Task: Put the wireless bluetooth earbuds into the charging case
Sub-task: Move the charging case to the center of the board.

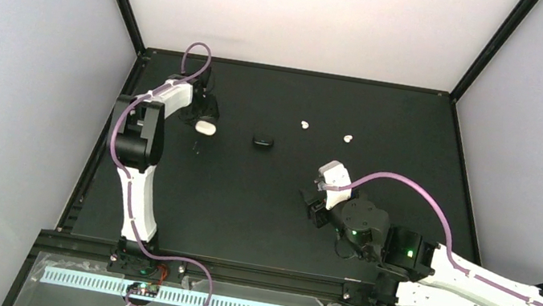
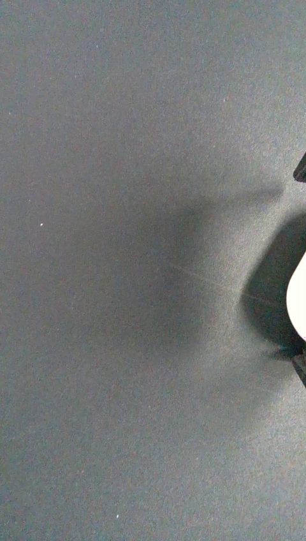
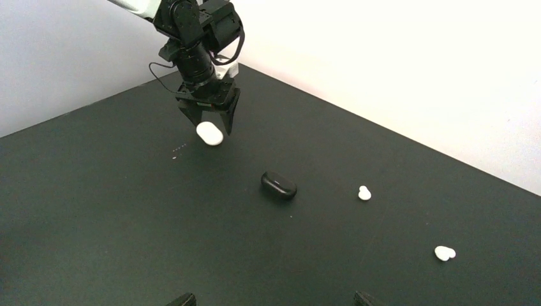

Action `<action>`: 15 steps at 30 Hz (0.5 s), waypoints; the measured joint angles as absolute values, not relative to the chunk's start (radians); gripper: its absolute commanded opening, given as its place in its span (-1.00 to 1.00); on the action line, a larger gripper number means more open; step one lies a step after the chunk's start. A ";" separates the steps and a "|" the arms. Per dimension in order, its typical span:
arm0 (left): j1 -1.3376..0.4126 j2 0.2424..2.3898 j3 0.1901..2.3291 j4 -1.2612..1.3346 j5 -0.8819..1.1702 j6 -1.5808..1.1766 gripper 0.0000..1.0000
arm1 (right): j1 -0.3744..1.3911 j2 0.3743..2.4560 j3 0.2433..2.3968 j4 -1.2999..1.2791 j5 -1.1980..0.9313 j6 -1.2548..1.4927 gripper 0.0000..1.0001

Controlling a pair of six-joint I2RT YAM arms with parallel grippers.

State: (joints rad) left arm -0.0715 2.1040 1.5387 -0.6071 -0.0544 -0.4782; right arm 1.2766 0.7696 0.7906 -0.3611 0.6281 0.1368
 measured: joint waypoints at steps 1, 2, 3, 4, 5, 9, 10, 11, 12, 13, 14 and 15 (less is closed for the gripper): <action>-0.072 2.106 1.539 -0.608 -0.053 -0.474 0.33 | 1.277 0.770 0.792 -0.361 0.627 0.137 0.27; -0.073 2.106 1.539 -0.609 -0.049 -0.471 0.30 | 1.277 0.770 0.793 -0.361 0.627 0.136 0.27; -0.075 2.106 1.538 -0.608 -0.048 -0.468 0.28 | 1.277 0.770 0.793 -0.361 0.626 0.136 0.27; -0.078 2.106 1.537 -0.607 -0.047 -0.466 0.25 | 1.277 0.770 0.793 -0.361 0.626 0.137 0.27; -0.080 2.106 1.533 -0.603 -0.048 -0.463 0.22 | 1.277 0.771 0.793 -0.361 0.626 0.137 0.27; -0.097 2.074 1.478 -0.576 -0.048 -0.453 0.16 | 1.277 0.775 0.794 -0.361 0.625 0.137 0.27; -0.104 2.064 1.464 -0.572 -0.048 -0.452 0.16 | 1.277 0.775 0.794 -0.361 0.624 0.137 0.27; -0.114 2.049 1.438 -0.561 -0.048 -0.450 0.15 | 1.277 0.775 0.794 -0.361 0.624 0.137 0.27; -0.122 2.035 1.419 -0.555 -0.047 -0.448 0.15 | 1.277 0.775 0.794 -0.361 0.623 0.137 0.27; -0.131 2.022 1.398 -0.547 -0.047 -0.448 0.13 | 1.277 0.775 0.794 -0.361 0.621 0.137 0.27; -0.142 2.006 1.373 -0.540 -0.047 -0.448 0.13 | 1.277 0.775 0.794 -0.361 0.620 0.137 0.27; -0.152 1.991 1.350 -0.532 -0.047 -0.447 0.13 | 1.277 0.774 0.794 -0.361 0.618 0.138 0.27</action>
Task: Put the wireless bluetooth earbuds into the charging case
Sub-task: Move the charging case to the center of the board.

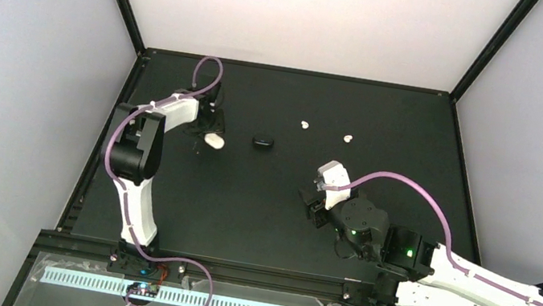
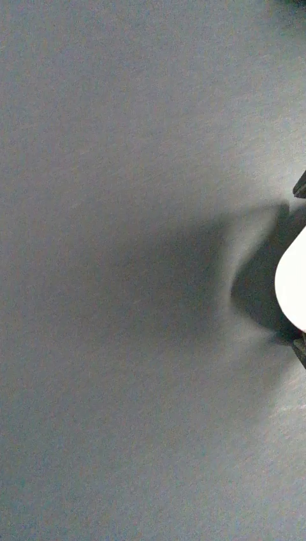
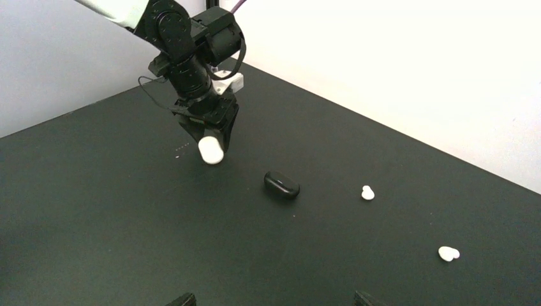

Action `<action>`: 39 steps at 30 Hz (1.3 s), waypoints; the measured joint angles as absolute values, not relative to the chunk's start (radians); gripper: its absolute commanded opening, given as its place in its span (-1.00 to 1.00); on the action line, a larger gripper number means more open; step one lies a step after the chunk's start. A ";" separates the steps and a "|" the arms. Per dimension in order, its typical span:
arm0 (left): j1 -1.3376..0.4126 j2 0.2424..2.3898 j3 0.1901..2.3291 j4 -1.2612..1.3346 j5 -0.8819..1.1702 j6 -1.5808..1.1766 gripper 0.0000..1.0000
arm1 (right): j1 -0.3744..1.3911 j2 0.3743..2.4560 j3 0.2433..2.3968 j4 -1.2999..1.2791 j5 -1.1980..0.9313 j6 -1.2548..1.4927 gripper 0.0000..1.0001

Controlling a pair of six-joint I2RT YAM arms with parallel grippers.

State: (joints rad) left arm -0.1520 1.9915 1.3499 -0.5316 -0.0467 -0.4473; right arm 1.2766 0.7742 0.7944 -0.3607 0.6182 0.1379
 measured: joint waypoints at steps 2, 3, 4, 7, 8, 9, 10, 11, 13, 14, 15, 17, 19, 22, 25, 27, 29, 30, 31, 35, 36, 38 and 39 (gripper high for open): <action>-0.174 1.960 1.305 -0.519 -0.042 -0.449 0.13 | 1.277 0.772 0.794 -0.361 0.618 0.140 0.27; -0.187 1.940 1.277 -0.512 -0.040 -0.451 0.13 | 1.277 0.771 0.794 -0.361 0.617 0.140 0.27; -0.198 1.922 1.253 -0.506 -0.036 -0.455 0.14 | 1.277 0.768 0.794 -0.361 0.617 0.141 0.27; -0.234 1.856 1.161 -0.477 -0.015 -0.479 0.16 | 1.277 0.760 0.794 -0.361 0.614 0.147 0.27; -0.250 1.831 1.129 -0.471 -0.009 -0.490 0.17 | 1.277 0.758 0.794 -0.361 0.611 0.151 0.27; -0.265 1.810 1.103 -0.469 -0.004 -0.499 0.17 | 1.277 0.756 0.793 -0.360 0.610 0.156 0.27; -0.285 1.789 1.077 -0.469 0.001 -0.508 0.18 | 1.277 0.755 0.792 -0.360 0.606 0.159 0.27; -0.308 1.769 1.053 -0.467 0.004 -0.517 0.18 | 1.277 0.755 0.791 -0.359 0.601 0.163 0.27; -0.356 1.737 1.014 -0.463 0.009 -0.537 0.18 | 1.277 0.755 0.788 -0.359 0.593 0.170 0.27; -0.381 1.721 0.995 -0.458 0.013 -0.547 0.20 | 1.277 0.756 0.788 -0.359 0.588 0.175 0.27; -0.396 1.711 0.983 -0.454 0.016 -0.555 0.20 | 1.277 0.757 0.788 -0.359 0.583 0.179 0.27; -0.437 1.681 0.949 -0.450 0.028 -0.577 0.26 | 1.277 0.763 0.787 -0.358 0.571 0.189 0.27; -0.460 1.657 0.930 -0.451 0.037 -0.591 0.38 | 1.277 0.776 0.787 -0.356 0.561 0.198 0.28; -0.464 1.584 0.912 -0.474 0.034 -0.609 0.64 | 1.276 0.806 0.787 -0.347 0.543 0.216 0.28; -0.446 1.469 0.913 -0.502 0.015 -0.605 0.85 | 1.254 0.843 0.787 -0.326 0.507 0.234 0.28; -0.416 1.363 0.913 -0.530 -0.004 -0.599 0.97 | 1.208 0.878 0.787 -0.305 0.464 0.253 0.28; -0.376 1.233 0.910 -0.563 -0.039 -0.595 0.97 | 1.139 0.931 0.787 -0.266 0.395 0.279 0.28; -0.361 1.172 0.909 -0.578 -0.061 -0.591 0.97 | 1.106 0.962 0.789 -0.246 0.361 0.290 0.28; -0.348 1.106 0.908 -0.591 -0.089 -0.585 0.97 | 1.077 1.006 0.795 -0.227 0.324 0.299 0.28; -0.342 0.855 0.891 -0.618 -0.182 -0.546 0.97 | 1.021 1.258 0.899 -0.177 0.207 0.312 0.28; -0.342 0.806 0.886 -0.622 -0.199 -0.533 0.97 | 1.018 1.351 0.953 -0.165 0.177 0.311 0.28; -0.342 0.730 0.885 -0.628 -0.225 -0.509 0.98 | 1.017 1.481 1.034 -0.153 0.144 0.304 0.28; -0.342 0.691 0.884 -0.628 -0.236 -0.493 0.97 | 1.016 1.558 1.091 -0.155 0.126 0.296 0.28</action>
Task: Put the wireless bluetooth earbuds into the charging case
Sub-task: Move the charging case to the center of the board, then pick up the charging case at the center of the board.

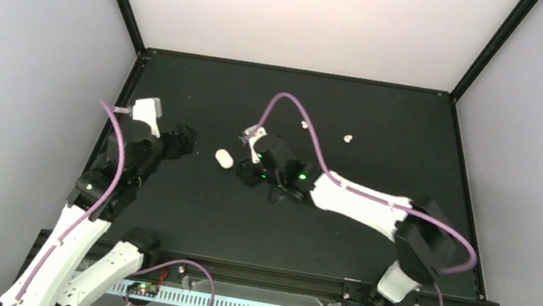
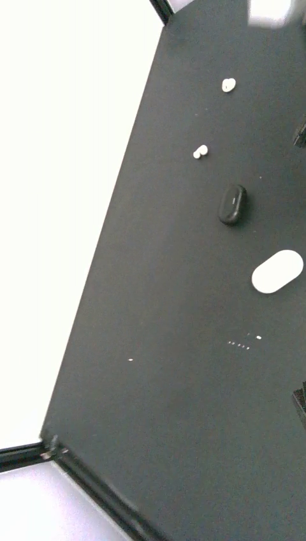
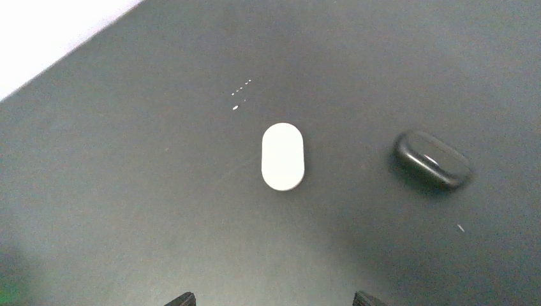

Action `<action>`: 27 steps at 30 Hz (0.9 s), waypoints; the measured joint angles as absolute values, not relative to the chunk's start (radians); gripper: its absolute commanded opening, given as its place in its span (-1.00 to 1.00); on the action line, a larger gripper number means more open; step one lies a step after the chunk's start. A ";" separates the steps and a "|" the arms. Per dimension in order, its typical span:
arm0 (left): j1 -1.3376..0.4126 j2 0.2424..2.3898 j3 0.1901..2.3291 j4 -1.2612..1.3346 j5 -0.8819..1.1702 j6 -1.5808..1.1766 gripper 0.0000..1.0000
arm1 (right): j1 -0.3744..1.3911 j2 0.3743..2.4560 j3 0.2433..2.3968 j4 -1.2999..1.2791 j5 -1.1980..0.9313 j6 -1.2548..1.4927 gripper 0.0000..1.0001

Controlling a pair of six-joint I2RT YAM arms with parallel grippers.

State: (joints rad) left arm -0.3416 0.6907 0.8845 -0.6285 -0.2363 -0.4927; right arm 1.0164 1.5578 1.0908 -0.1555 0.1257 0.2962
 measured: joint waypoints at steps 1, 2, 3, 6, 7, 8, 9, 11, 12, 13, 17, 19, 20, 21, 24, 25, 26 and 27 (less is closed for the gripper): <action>-0.342 0.665 0.884 -0.628 -0.244 -0.479 0.97 | 1.016 1.633 1.147 -0.156 0.114 0.289 0.28; -0.342 0.643 0.884 -0.628 -0.249 -0.463 0.97 | 1.015 1.697 1.197 -0.160 0.106 0.282 0.30; -0.342 0.625 0.882 -0.628 -0.254 -0.447 0.97 | 1.014 1.744 1.235 -0.163 0.105 0.276 0.33; -0.342 0.588 0.857 -0.621 -0.262 -0.413 0.97 | 1.007 1.914 1.383 -0.192 0.094 0.255 0.39; -0.343 0.578 0.841 -0.619 -0.262 -0.403 0.97 | 1.003 1.963 1.425 -0.204 0.093 0.247 0.41; -0.343 0.566 0.824 -0.615 -0.261 -0.396 0.98 | 1.000 1.999 1.457 -0.218 0.093 0.243 0.44; -0.344 0.550 0.799 -0.612 -0.260 -0.391 0.98 | 0.996 2.036 1.488 -0.229 0.091 0.239 0.47; -0.350 0.530 0.769 -0.606 -0.260 -0.383 0.97 | 0.988 2.096 1.541 -0.253 0.089 0.229 0.49; -0.353 0.519 0.752 -0.605 -0.260 -0.378 0.98 | 0.983 2.128 1.569 -0.269 0.087 0.223 0.49; -0.355 0.510 0.739 -0.604 -0.260 -0.374 0.98 | 0.979 2.151 1.590 -0.281 0.084 0.220 0.49; -0.365 0.495 0.719 -0.587 -0.260 -0.362 0.97 | 0.970 2.246 1.686 -0.331 0.078 0.204 0.49; -0.368 0.485 0.712 -0.574 -0.259 -0.358 0.97 | 0.969 2.276 1.718 -0.346 0.077 0.199 0.47; -0.368 0.482 0.710 -0.570 -0.258 -0.357 0.98 | 0.969 2.292 1.736 -0.353 0.078 0.195 0.46; -0.368 0.482 0.709 -0.567 -0.258 -0.355 0.98 | 0.969 2.305 1.748 -0.358 0.079 0.188 0.45; -0.368 0.482 0.707 -0.564 -0.257 -0.352 0.97 | 0.969 2.324 1.787 -0.371 0.079 0.180 0.41; -0.368 0.482 0.705 -0.560 -0.257 -0.351 0.97 | 0.970 2.329 1.797 -0.375 0.079 0.177 0.39; -0.368 0.482 0.704 -0.558 -0.257 -0.351 0.97 | 0.969 2.337 1.809 -0.381 0.080 0.173 0.36; -0.368 0.482 0.702 -0.558 -0.257 -0.351 0.97 | 0.969 2.345 1.822 -0.384 0.080 0.169 0.33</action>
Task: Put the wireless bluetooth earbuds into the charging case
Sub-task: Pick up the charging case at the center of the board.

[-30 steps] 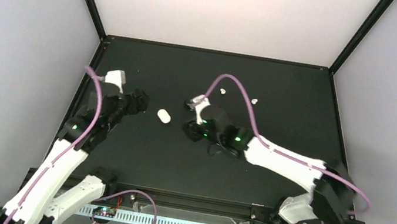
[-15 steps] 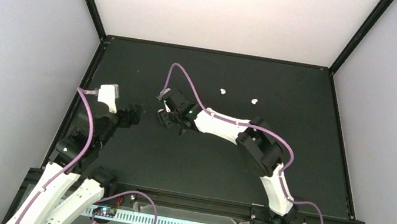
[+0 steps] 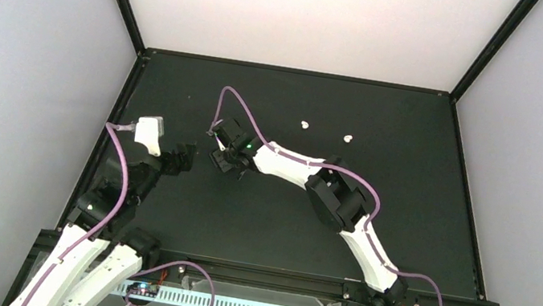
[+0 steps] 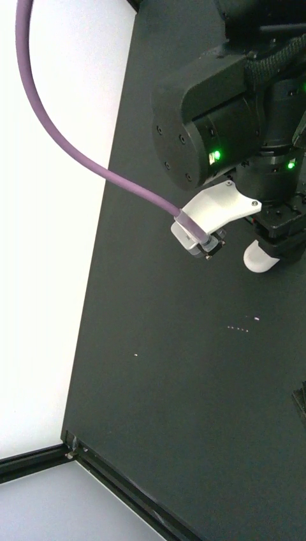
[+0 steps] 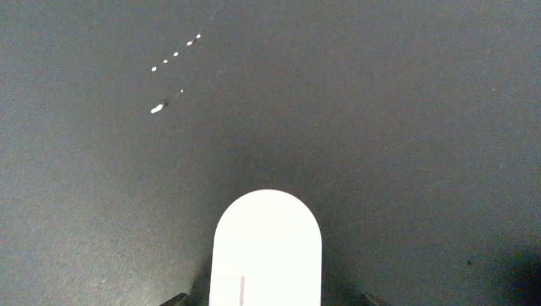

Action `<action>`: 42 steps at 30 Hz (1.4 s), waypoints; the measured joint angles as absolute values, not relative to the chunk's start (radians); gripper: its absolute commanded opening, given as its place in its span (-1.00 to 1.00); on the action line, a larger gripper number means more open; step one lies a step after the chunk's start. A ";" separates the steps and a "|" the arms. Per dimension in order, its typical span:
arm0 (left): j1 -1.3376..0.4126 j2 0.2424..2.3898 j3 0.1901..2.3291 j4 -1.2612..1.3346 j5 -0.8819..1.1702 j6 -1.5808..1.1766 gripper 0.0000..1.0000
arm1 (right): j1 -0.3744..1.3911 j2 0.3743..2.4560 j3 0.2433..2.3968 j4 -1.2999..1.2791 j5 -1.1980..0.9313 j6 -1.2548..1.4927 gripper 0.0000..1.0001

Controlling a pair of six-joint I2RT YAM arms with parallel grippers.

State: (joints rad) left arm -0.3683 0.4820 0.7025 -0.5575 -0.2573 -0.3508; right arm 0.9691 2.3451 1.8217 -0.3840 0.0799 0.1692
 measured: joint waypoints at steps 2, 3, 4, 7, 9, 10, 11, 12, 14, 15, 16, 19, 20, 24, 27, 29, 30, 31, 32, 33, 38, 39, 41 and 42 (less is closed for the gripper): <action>-0.368 0.482 0.702 -0.556 -0.257 -0.350 0.98 | 0.969 2.361 1.839 -0.389 0.087 0.160 0.28; -0.368 0.482 0.702 -0.554 -0.257 -0.350 0.98 | 0.969 2.363 1.843 -0.390 0.086 0.157 0.26; -0.368 0.482 0.702 -0.552 -0.257 -0.350 0.97 | 0.969 2.366 1.847 -0.390 0.088 0.157 0.24; -0.368 0.482 0.702 -0.552 -0.257 -0.350 0.97 | 0.969 2.367 1.847 -0.389 0.089 0.154 0.18; -0.368 0.482 0.702 -0.552 -0.257 -0.350 0.97 | 0.969 2.366 1.842 -0.384 0.094 0.154 0.12; -0.368 0.482 0.702 -0.552 -0.257 -0.350 0.98 | 0.969 2.366 1.839 -0.381 0.095 0.152 0.09; -0.368 0.482 0.702 -0.552 -0.257 -0.350 0.98 | 0.969 2.363 1.832 -0.372 0.097 0.152 0.06; -0.368 0.482 0.702 -0.552 -0.257 -0.350 0.97 | 0.969 2.360 1.824 -0.363 0.097 0.151 0.02; -0.368 0.482 0.702 -0.551 -0.256 -0.350 0.97 | 0.969 2.355 1.809 -0.347 0.099 0.149 -0.05; -0.368 0.482 0.702 -0.551 -0.254 -0.350 0.98 | 0.969 2.353 1.804 -0.340 0.099 0.147 -0.09; -0.368 0.482 0.702 -0.551 -0.253 -0.350 0.98 | 0.969 2.351 1.800 -0.336 0.099 0.147 -0.12; -0.368 0.482 0.702 -0.550 -0.249 -0.350 0.97 | 0.969 2.347 1.788 -0.319 0.101 0.142 -0.21; -0.368 0.482 0.702 -0.550 -0.248 -0.349 0.97 | 0.969 2.346 1.784 -0.315 0.102 0.142 -0.23; -0.368 0.482 0.702 -0.550 -0.247 -0.350 0.97 | 0.969 2.312 1.720 -0.269 0.106 0.140 -0.27; -0.368 0.482 0.701 -0.549 -0.247 -0.350 0.97 | 0.969 2.230 1.591 -0.237 0.114 0.142 -0.29; -0.368 0.482 0.696 -0.545 -0.246 -0.350 0.98 | 0.969 2.146 1.472 -0.220 0.123 0.147 -0.30; -0.368 0.482 0.693 -0.543 -0.245 -0.350 0.97 | 0.969 2.096 1.412 -0.213 0.128 0.152 -0.30; -0.368 0.482 0.690 -0.543 -0.239 -0.350 0.97 | 0.969 2.039 1.349 -0.199 0.131 0.156 -0.30; -0.368 0.482 0.689 -0.541 -0.235 -0.350 0.98 | 0.969 1.969 1.279 -0.184 0.133 0.162 -0.30; -0.368 0.483 0.688 -0.537 -0.225 -0.350 0.97 | 0.969 1.897 1.217 -0.173 0.138 0.167 -0.30; -0.368 0.504 0.682 -0.502 -0.120 -0.368 0.97 | 0.973 1.467 0.953 -0.120 0.160 0.185 -0.29; -0.368 0.517 0.678 -0.484 -0.073 -0.386 0.98 | 0.977 1.402 0.924 -0.116 0.170 0.184 -0.29; -0.369 0.554 0.655 -0.416 0.047 -0.437 0.97 | 1.001 1.268 0.864 -0.114 0.201 0.175 -0.28; -0.369 0.583 0.638 -0.373 0.116 -0.469 0.97 | 1.027 1.201 0.834 -0.120 0.223 0.162 -0.28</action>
State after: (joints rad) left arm -0.3691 0.5827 0.6376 -0.3729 0.1162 -0.4690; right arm 1.0271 1.2011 0.8337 -0.1196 0.2234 0.1619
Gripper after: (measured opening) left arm 0.988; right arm 0.364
